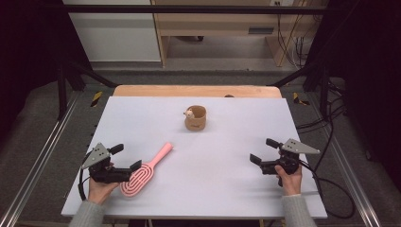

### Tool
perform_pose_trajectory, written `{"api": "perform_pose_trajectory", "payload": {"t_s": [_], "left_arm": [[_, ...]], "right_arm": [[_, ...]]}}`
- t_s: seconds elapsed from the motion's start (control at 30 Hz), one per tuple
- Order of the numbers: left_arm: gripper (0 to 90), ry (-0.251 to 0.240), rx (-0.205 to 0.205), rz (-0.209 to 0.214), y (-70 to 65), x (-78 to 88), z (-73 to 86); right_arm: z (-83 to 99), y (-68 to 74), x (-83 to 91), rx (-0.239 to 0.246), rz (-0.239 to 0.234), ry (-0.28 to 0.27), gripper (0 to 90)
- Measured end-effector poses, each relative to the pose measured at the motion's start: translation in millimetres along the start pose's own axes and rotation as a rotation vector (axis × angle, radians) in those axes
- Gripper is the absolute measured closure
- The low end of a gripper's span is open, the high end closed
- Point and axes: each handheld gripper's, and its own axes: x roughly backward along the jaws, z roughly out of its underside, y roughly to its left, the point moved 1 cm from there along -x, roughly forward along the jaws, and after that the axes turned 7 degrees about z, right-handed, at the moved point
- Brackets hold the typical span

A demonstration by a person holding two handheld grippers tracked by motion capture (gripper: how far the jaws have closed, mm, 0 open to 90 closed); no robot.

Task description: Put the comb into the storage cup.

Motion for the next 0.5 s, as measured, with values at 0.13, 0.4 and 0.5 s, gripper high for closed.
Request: {"api": "perform_pose_trajectory", "payload": {"t_s": [0.13,0.4,0.5], "left_arm": [[0.8,0.0,-0.002,0.0,-0.8,0.3,-1.1],[0.8,0.005,-0.007,-0.009,-1.5,2.1,-4.0],[0.8,0.011,-0.007,-0.01,-2.1,2.7,-6.1]], "right_arm": [[-0.1,0.0,0.1,0.0,-0.004,0.001,0.4],[-0.2,0.0,-0.1,0.0,0.0,0.006,0.4],[-0.1,0.2,-0.1,0.001,-0.001,0.009,0.4]]}}
